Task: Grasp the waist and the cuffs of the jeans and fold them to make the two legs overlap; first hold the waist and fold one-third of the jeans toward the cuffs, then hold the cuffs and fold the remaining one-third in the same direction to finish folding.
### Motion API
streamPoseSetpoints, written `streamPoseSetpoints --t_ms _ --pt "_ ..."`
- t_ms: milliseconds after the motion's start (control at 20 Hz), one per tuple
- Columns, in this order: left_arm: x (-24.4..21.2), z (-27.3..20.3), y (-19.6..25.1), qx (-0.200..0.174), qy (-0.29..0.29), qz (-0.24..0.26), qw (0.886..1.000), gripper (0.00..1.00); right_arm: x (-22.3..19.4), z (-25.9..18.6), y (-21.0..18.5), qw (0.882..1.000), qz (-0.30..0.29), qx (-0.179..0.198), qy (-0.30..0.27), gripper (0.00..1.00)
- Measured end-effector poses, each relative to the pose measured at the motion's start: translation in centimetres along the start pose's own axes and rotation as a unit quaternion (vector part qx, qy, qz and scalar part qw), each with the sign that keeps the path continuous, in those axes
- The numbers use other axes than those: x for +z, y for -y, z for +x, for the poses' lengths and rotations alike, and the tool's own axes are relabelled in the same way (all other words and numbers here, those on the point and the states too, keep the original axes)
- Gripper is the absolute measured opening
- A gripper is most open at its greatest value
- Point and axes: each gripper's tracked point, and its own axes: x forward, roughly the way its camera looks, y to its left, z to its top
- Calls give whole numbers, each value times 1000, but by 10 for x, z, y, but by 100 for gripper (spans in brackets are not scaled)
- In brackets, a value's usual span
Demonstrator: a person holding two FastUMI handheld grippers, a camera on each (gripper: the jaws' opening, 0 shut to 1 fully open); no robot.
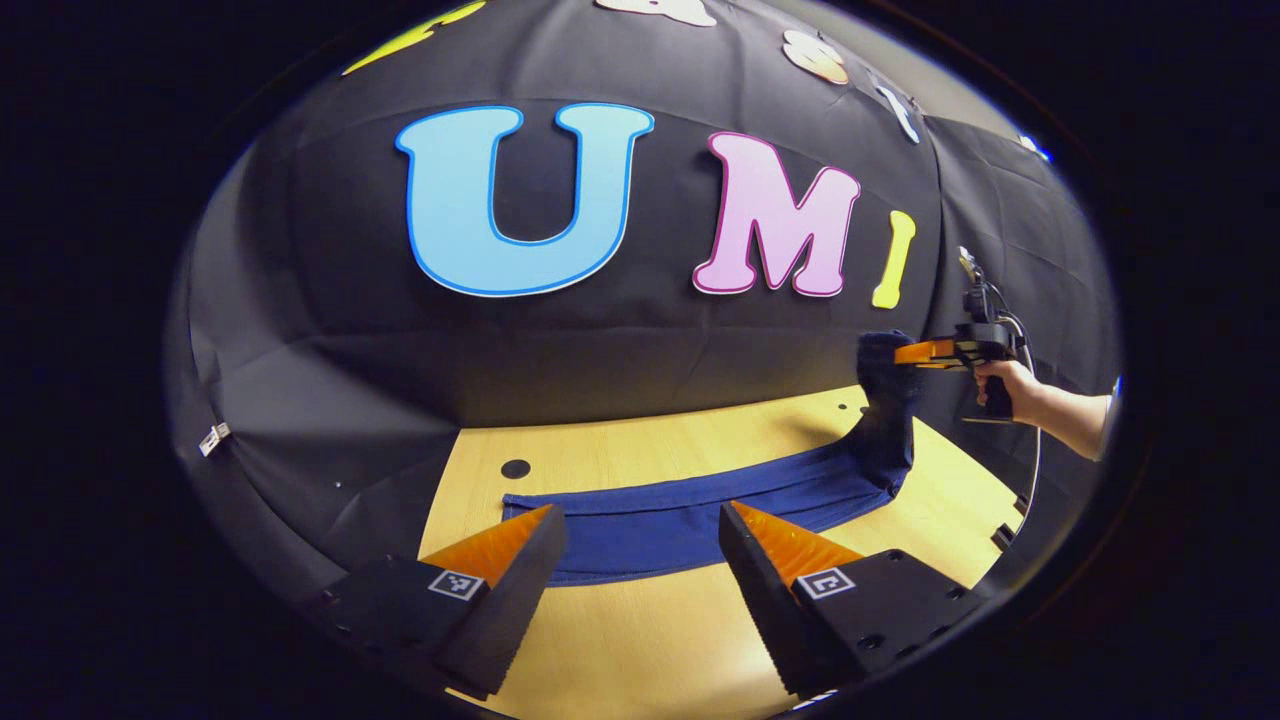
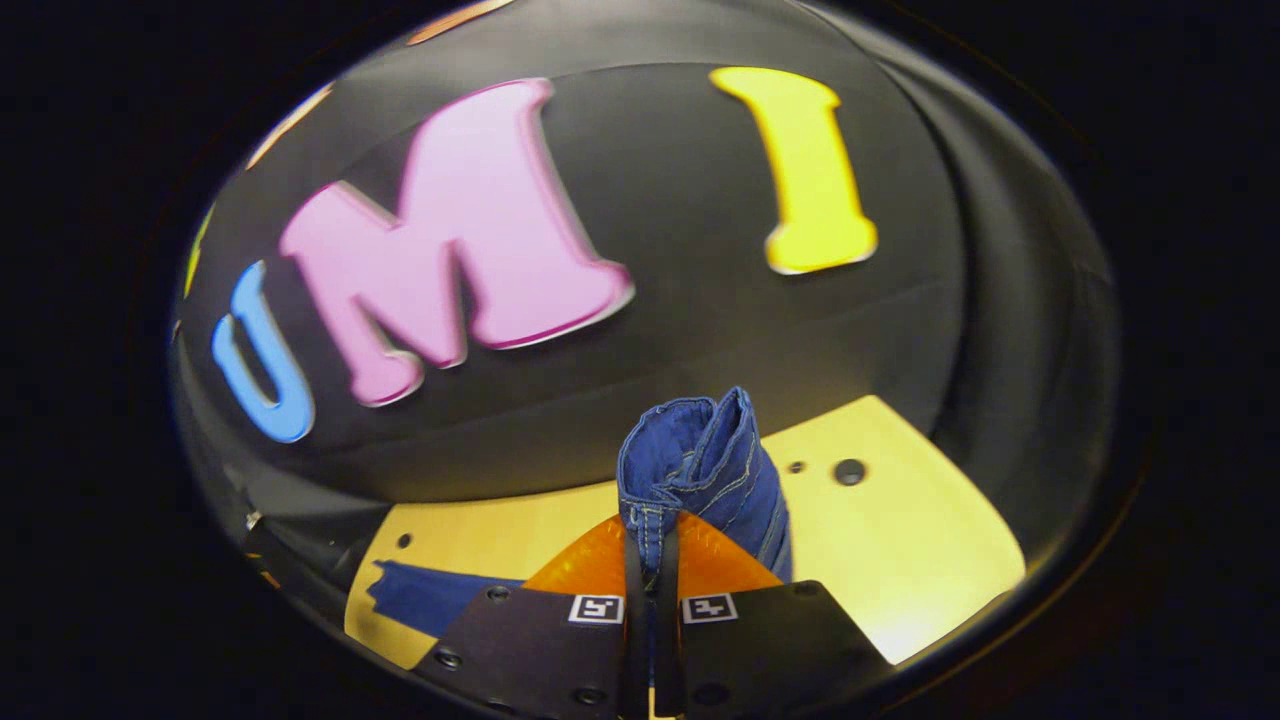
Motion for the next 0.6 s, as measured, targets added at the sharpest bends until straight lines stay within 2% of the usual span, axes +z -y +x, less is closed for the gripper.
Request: streamPoseSetpoints --t_ms 100,200,300,450,500,550,600 --pt "-14 -8 -10 4 -6 -9 1000 98 -28 -14 -17 998 -36 45 -37 6" --pt "-35 -15 -18 12 -23 -27 999 97 -69 -14 -3 992 -59 65 -95 6" --pt "-54 -19 -21 15 -43 -47 998 96 -115 -19 34 980 -66 59 -176 6" --pt "-82 -21 -32 24 -78 -77 994 96 -138 -34 86 967 -99 55 -226 6" --pt "-88 -21 -32 25 -88 -93 991 96 -133 -45 94 964 -84 73 -243 6" --pt "-99 -10 -36 20 -101 -119 988 97 -135 -53 90 961 -75 88 -250 12" --pt "-109 -2 -39 14 -117 -148 982 96 -120 -65 88 959 -59 118 -249 28"
